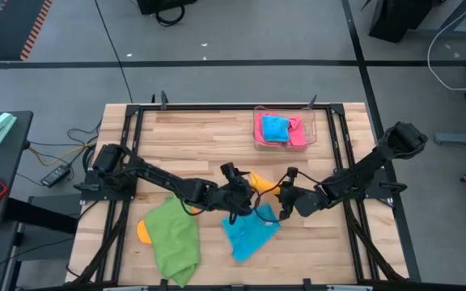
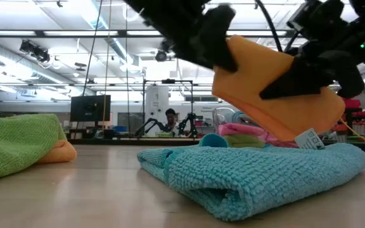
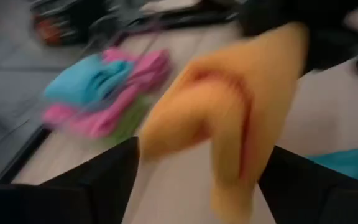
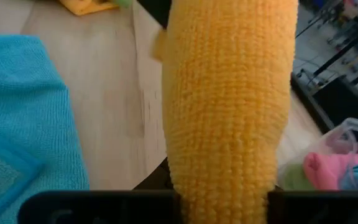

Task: Fold microfiber towels
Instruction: Fold the right yellow towel

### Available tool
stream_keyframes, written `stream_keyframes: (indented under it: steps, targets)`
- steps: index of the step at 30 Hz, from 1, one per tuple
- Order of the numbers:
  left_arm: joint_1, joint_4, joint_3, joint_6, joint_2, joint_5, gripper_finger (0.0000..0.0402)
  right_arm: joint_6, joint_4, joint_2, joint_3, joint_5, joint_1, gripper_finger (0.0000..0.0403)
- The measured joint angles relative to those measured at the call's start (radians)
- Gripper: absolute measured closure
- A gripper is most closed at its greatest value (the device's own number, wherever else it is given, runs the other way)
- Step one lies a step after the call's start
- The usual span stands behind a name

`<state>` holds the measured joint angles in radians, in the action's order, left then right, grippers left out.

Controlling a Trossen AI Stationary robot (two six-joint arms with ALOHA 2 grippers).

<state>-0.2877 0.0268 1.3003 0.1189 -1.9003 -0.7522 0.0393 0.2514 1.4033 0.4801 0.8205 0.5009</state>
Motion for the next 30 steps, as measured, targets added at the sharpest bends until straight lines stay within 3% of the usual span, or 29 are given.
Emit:
stream_keyframes:
  steps: [5,17,26,30]
  targets:
    - [0.028,-0.079,0.000,-0.058,0.000,0.176,0.0079,-0.061,0.005,0.000,0.000,0.010,0.040,0.0364]
    - [-0.006,-0.090,-0.001,-0.303,0.010,0.213,0.0078,-0.192,-0.047,0.000,0.000,0.017,0.107,0.0364]
    - [-0.025,-0.100,0.000,-0.337,0.021,0.207,0.0051,-0.270,-0.079,0.000,0.003,0.017,0.107,0.0365]
    - [-0.024,-0.098,0.000,-0.334,0.018,0.253,0.0028,-0.287,-0.078,0.000,0.019,0.017,0.106,0.0365]
